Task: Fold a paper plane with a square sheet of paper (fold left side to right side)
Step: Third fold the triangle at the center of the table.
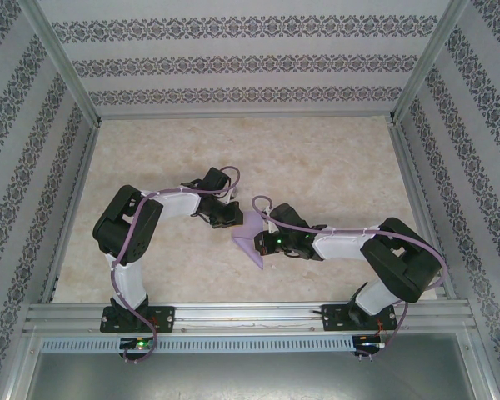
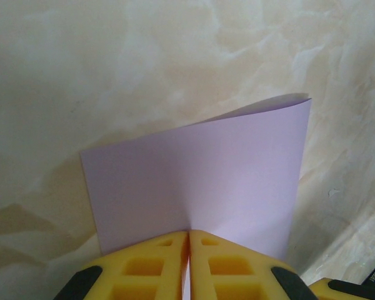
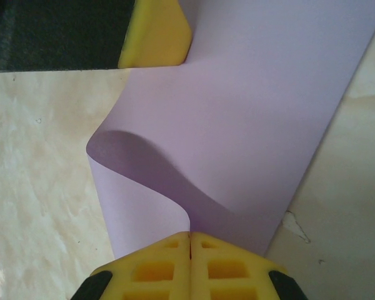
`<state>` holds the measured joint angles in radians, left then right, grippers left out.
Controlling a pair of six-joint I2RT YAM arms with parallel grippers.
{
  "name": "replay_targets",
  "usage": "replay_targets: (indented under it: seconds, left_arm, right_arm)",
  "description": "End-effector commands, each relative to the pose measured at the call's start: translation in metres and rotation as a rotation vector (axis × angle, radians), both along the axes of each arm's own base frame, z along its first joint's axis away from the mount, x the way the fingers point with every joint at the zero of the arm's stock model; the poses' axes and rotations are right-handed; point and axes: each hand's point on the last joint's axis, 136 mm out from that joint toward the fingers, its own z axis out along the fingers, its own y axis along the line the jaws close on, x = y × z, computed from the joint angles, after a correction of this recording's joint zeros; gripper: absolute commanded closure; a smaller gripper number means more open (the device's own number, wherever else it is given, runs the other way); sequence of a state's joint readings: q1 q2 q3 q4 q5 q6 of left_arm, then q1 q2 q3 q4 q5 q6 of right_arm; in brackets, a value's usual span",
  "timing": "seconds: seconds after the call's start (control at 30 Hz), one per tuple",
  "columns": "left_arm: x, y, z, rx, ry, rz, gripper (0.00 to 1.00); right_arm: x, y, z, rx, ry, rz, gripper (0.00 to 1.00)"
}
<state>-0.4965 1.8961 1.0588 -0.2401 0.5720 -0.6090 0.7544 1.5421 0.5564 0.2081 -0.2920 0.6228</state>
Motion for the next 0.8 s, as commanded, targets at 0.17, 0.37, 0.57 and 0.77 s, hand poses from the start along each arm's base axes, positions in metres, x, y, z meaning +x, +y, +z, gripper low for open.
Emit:
replay_targets:
  seconds: [0.17,0.37,0.57,0.77]
  left_arm:
    - [-0.0249,0.0181,-0.0337,0.13,0.087,0.009,0.88]
    - [-0.0246,0.0178,-0.0328,0.132,0.088,0.008,0.88]
    - [-0.0247,0.019,-0.0332,0.139,0.086,0.008,0.88]
    - [-0.0249,0.0194,-0.0331,0.14,0.087,0.011,0.88]
  right_arm:
    - [0.0081,-0.0025,-0.0016,-0.033,-0.018,-0.012,1.0]
    - [0.0085,-0.0012,-0.0018,-0.032,-0.015,-0.007,1.0]
    - [0.009,-0.0009,0.0006,-0.029,-0.02,-0.007,1.0]
    - [0.0085,-0.0053,0.004,-0.034,-0.032,-0.018,1.0]
